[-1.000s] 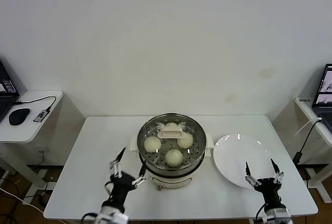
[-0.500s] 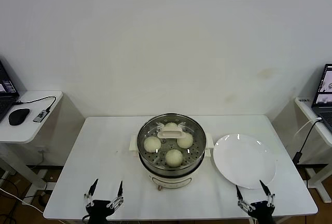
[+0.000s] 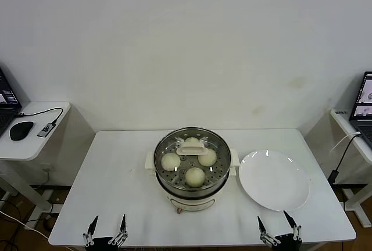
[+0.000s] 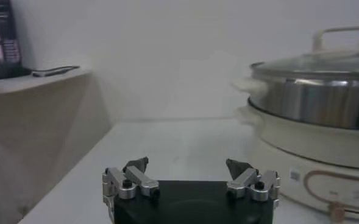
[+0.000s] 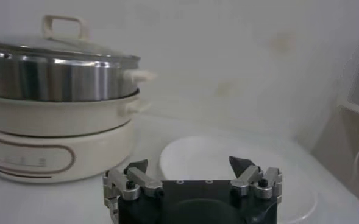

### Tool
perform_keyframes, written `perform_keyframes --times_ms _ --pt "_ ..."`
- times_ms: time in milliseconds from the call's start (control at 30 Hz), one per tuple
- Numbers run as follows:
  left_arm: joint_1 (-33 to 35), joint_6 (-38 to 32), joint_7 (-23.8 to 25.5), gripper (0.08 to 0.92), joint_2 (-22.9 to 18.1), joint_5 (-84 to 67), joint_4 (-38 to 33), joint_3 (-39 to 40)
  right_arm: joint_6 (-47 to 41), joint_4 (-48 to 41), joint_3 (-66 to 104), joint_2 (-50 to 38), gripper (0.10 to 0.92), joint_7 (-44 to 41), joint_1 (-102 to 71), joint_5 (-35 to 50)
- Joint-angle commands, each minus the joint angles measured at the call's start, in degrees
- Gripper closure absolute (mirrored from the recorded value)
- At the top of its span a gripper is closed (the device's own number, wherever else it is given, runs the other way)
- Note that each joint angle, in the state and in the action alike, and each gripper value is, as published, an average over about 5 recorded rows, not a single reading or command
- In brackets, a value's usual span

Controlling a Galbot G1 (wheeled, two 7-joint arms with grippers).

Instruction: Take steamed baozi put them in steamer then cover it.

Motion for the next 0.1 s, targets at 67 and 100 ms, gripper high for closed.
perform_keyframes --times_ms 67,100 --pt "1.6 -0.8 0.0 0.177 -0.5 -1.2 0.2 -1.0 -0.5 0.8 -1.1 -0.3 0.203 1.0 -1.3 1.6" --pt "1.7 -0.8 0.0 0.177 -0.5 -1.2 0.1 -1.0 -0.5 0.8 -1.1 -0.3 0.203 1.1 -1.3 1.6"
